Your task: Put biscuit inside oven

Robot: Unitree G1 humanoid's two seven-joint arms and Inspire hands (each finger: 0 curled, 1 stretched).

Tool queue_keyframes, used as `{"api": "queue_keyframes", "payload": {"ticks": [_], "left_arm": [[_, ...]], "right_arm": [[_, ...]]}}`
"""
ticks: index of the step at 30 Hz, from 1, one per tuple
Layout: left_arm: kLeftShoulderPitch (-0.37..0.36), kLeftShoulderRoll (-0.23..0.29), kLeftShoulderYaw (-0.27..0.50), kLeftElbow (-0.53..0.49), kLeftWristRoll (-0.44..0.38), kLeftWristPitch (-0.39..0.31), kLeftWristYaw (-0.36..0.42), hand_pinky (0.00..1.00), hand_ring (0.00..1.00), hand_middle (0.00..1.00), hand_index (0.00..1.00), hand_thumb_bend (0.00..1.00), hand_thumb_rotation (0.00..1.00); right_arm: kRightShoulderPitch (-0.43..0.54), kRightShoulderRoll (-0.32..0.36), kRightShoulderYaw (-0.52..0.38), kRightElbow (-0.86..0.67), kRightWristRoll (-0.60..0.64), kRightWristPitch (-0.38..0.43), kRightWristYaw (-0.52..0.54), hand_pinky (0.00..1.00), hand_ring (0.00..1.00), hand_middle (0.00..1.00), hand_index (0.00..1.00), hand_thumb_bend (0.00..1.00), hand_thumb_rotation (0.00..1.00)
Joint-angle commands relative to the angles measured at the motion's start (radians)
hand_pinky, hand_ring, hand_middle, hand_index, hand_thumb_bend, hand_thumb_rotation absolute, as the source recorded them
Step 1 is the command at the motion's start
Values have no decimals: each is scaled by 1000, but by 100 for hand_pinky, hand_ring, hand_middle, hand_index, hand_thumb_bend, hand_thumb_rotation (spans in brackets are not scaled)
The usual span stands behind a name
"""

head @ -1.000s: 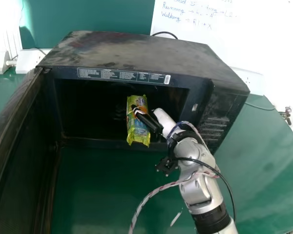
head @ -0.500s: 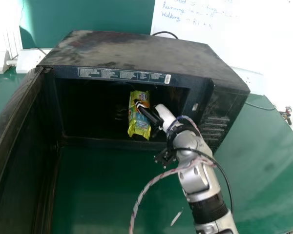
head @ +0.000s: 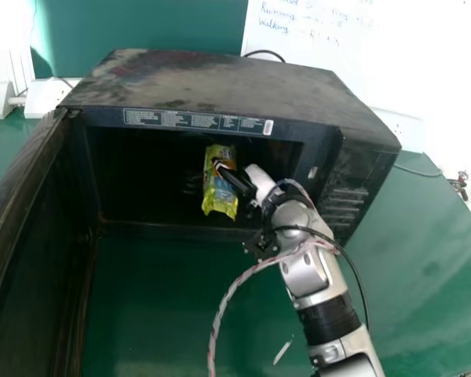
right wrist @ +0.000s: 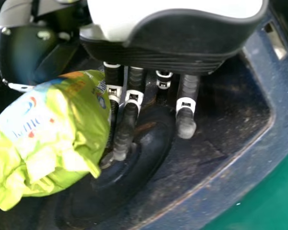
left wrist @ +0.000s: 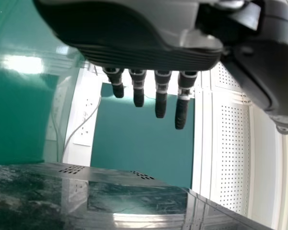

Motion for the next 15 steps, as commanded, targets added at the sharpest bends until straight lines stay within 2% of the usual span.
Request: {"api": "queue_keyframes", "payload": {"ticks": [1, 2, 4, 8, 15], "left_arm": [[18, -6, -2, -17, 4, 2, 7, 100, 100, 94, 83, 100, 100], [18, -7, -3, -21, 4, 5, 11, 100, 100, 94, 82, 100, 100], [21, -10, -4, -27, 2, 8, 16, 100, 100, 94, 82, 100, 100], [28, -13, -6, -39, -3, 12, 22, 100, 100, 94, 82, 100, 100], [39, -17, -7, -58, -8, 16, 23, 100, 100, 95, 82, 100, 100]], "right_arm": [[-35, 10, -8, 26, 10, -30, -21, 22, 31, 41, 49, 53, 14], [-37, 11, -10, 36, 15, -41, -25, 24, 35, 43, 49, 53, 14], [-42, 11, -9, 57, 19, -66, -30, 19, 28, 37, 48, 53, 14], [-66, 8, 7, 128, 9, -114, -40, 20, 28, 38, 49, 52, 15], [-105, 16, 11, 199, 7, -130, -43, 16, 24, 34, 48, 52, 14]]}}
